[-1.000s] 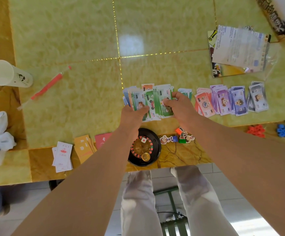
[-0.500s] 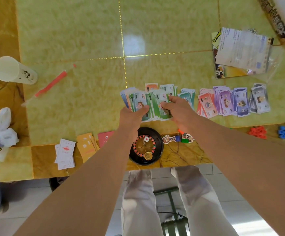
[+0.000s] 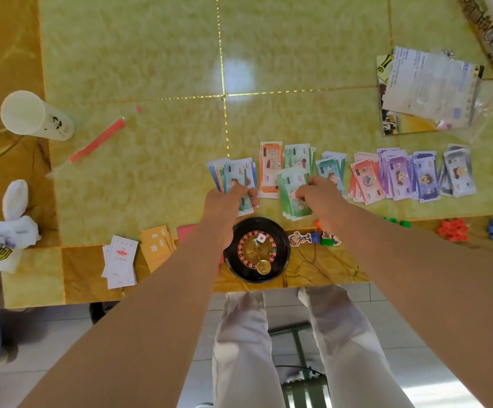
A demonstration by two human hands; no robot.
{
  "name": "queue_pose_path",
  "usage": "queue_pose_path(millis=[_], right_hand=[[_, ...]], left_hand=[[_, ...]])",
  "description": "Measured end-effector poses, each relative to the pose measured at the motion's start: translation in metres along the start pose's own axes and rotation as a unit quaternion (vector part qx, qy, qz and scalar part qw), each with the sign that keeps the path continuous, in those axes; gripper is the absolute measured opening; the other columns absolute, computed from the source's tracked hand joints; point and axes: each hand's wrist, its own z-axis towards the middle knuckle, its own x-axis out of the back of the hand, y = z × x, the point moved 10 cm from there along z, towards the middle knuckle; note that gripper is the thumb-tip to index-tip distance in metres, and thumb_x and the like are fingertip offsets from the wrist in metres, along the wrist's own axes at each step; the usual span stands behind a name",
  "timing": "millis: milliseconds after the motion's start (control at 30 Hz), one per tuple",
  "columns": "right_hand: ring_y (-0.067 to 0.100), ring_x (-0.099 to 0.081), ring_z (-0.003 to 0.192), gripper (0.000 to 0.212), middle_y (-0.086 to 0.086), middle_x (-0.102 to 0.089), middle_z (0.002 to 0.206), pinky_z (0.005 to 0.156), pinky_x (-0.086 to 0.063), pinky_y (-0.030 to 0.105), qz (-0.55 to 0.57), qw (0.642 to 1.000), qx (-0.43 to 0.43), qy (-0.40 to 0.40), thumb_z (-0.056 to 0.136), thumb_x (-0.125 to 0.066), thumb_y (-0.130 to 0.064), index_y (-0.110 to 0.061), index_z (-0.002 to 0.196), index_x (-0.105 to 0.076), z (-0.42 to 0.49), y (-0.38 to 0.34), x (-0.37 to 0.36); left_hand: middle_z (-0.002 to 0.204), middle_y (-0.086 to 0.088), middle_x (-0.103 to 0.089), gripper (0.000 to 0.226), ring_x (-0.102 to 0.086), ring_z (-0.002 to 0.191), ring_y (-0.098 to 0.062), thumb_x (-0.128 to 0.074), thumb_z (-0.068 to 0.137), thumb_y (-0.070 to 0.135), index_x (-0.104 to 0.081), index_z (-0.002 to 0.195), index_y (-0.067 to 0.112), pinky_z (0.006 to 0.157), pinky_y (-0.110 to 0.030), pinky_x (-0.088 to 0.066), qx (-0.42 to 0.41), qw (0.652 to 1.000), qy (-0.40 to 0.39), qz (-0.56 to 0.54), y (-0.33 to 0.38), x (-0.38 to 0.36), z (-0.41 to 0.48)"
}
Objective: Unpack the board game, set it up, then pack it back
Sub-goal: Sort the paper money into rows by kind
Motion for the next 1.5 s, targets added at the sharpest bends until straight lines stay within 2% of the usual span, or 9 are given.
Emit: queue_pose_path(millis=[100, 267, 600, 700, 900, 1100, 1267, 1367, 1500], right_hand=[[0.026, -0.067, 0.096, 0.047, 0.013, -0.063, 0.12, 0.086, -0.057, 0.041, 0.004, 1.0, -0.005, -0.03, 0.09, -0.057, -0.001, -0.01, 0.135, -0.05, -0.002, 0.004, -0.003], [0.023, -0.066, 0.095, 0.034, 0.009, -0.062, 0.119, 0.083, -0.056, 0.037, 0.017, 0.998, 0.039, 0.048, 0.091, -0.058, 0.0, -0.009, 0.124, -0.056, 0.002, -0.008, 0.034], [0.021, -0.062, 0.106, 0.037, 0.005, -0.063, 0.118, 0.094, -0.05, 0.033, -0.037, 0.987, 0.09, 0.127, 0.088, -0.065, -0.011, -0.011, 0.124, -0.057, 0.016, -0.038, 0.033], [0.018, -0.057, 0.098, 0.036, 0.002, -0.061, 0.112, 0.079, -0.042, 0.025, -0.079, 0.976, 0.105, 0.173, 0.089, -0.062, -0.01, -0.012, 0.123, -0.052, 0.017, -0.043, 0.036], [0.022, -0.056, 0.089, 0.036, 0.003, -0.058, 0.107, 0.07, -0.044, 0.033, -0.163, 0.954, 0.115, 0.225, 0.088, -0.06, -0.014, -0.011, 0.121, -0.046, 0.015, -0.045, 0.034], [0.028, -0.048, 0.115, 0.043, 0.011, -0.048, 0.125, 0.087, -0.044, 0.037, -0.21, 0.934, 0.114, 0.264, 0.087, -0.066, -0.016, -0.006, 0.121, -0.043, 0.014, -0.048, 0.031], [0.025, -0.044, 0.116, 0.042, 0.005, -0.046, 0.124, 0.094, -0.033, 0.036, -0.278, 0.903, 0.135, 0.3, 0.084, -0.067, -0.025, -0.015, 0.119, -0.046, 0.001, -0.062, 0.036], [0.015, -0.048, 0.093, 0.027, 0.0, -0.049, 0.103, 0.084, -0.04, 0.029, -0.137, 0.935, 0.236, 0.225, 0.088, -0.064, -0.03, -0.016, 0.109, -0.054, -0.005, -0.072, 0.026], [0.006, -0.047, 0.068, 0.024, -0.002, -0.055, 0.081, 0.06, -0.039, 0.009, 0.0, 0.973, 0.227, 0.034, 0.084, -0.073, -0.034, -0.012, 0.089, -0.065, -0.005, -0.069, -0.004]], left_hand=[[0.085, -0.008, -0.072, 0.018, -0.068, 0.074, -0.019, -0.055, 0.093, 0.003, -0.062, 0.109, 0.005, 0.089, -0.043, -0.056, -0.004, 1.0, -0.023, 0.021, 0.001, -0.011, 0.0], [0.085, -0.003, -0.075, 0.02, -0.07, 0.072, -0.016, -0.06, 0.091, 0.002, -0.064, 0.108, 0.012, 0.071, -0.031, -0.06, -0.015, 0.999, -0.04, 0.028, 0.003, -0.023, 0.001], [0.103, -0.01, -0.073, 0.018, -0.069, 0.097, -0.028, -0.072, 0.082, 0.005, -0.067, 0.095, 0.016, 0.087, -0.044, -0.056, 0.005, 0.998, 0.002, 0.055, -0.001, -0.028, 0.016], [0.103, -0.011, -0.073, 0.024, -0.07, 0.095, -0.029, -0.074, 0.08, 0.005, -0.068, 0.102, 0.011, 0.088, -0.048, -0.056, 0.006, 0.998, -0.001, 0.055, -0.001, -0.028, 0.023], [0.103, -0.012, -0.073, 0.03, -0.071, 0.093, -0.03, -0.074, 0.08, 0.003, -0.068, 0.109, 0.006, 0.085, -0.049, -0.057, 0.006, 0.999, -0.013, 0.049, 0.001, -0.031, 0.031], [0.104, -0.01, -0.073, 0.032, -0.071, 0.094, -0.028, -0.074, 0.079, 0.003, -0.068, 0.111, 0.006, 0.089, -0.048, -0.055, 0.009, 0.998, -0.025, 0.05, 0.002, -0.03, 0.035], [0.103, -0.009, -0.073, 0.026, -0.071, 0.092, -0.026, -0.074, 0.08, 0.003, -0.068, 0.105, 0.01, 0.086, -0.045, -0.057, 0.006, 0.998, -0.029, 0.047, 0.005, -0.033, 0.033], [0.102, -0.009, -0.073, 0.026, -0.071, 0.092, -0.026, -0.075, 0.078, 0.003, -0.068, 0.103, 0.01, 0.088, -0.046, -0.056, 0.004, 0.998, -0.031, 0.05, 0.005, -0.037, 0.03], [0.1, -0.014, -0.073, 0.032, -0.07, 0.092, -0.032, -0.082, 0.07, 0.005, -0.069, 0.1, 0.006, 0.09, -0.052, -0.054, 0.0, 0.997, -0.046, 0.068, 0.007, -0.046, 0.024]])
